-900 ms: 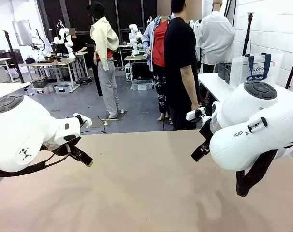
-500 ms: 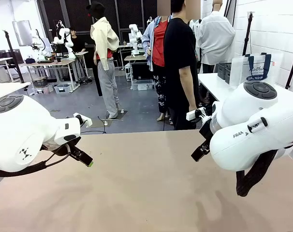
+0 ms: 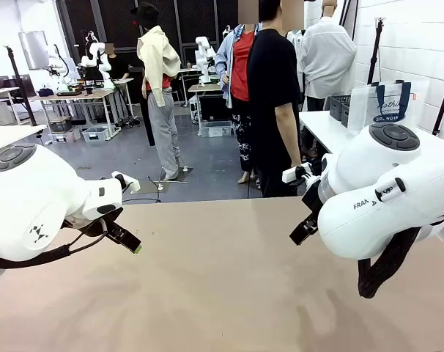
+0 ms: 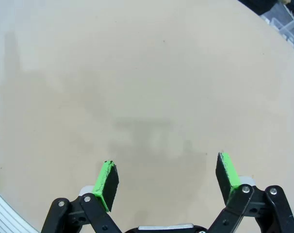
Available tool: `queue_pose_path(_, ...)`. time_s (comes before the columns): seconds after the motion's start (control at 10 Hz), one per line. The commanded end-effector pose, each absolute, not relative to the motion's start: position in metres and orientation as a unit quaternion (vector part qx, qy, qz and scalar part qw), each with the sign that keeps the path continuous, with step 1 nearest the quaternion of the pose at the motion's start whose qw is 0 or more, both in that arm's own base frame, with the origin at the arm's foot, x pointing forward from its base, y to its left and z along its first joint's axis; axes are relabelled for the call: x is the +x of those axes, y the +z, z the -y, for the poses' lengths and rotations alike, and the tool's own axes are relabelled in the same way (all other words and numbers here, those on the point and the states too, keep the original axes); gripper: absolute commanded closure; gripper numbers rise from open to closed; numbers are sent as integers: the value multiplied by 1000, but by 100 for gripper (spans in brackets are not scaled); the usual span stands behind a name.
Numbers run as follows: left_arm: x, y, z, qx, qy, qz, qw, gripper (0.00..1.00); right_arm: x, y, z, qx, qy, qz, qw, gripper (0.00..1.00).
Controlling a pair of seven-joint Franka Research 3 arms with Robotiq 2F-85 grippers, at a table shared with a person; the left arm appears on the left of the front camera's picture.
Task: Transfer purchased items from the store into the shopping bag.
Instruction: Open the Reusable shopping bag in the center of the table.
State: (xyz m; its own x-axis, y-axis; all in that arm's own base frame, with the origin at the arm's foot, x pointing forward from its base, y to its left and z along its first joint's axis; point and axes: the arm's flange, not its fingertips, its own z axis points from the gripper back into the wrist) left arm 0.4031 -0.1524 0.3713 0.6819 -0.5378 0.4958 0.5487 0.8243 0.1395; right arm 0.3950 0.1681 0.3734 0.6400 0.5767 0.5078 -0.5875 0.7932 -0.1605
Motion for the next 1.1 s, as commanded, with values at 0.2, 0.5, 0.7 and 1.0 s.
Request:
queue_pose_path(0.2, 404, 371, 151, -10, -295, 267, 917, 0, 395, 373, -168, 10, 321, 277, 906, 0)
queue_pose_path(0.5, 404, 371, 151, -10, -295, 267, 917, 0, 395, 373, -168, 10, 321, 277, 906, 0)
queue_pose_path(0.7, 404, 371, 151, -10, -295, 267, 917, 0, 395, 373, -168, 10, 321, 277, 906, 0)
queue_pose_path(1.0, 404, 371, 151, -10, -295, 267, 917, 0, 395, 373, -168, 10, 321, 277, 906, 0)
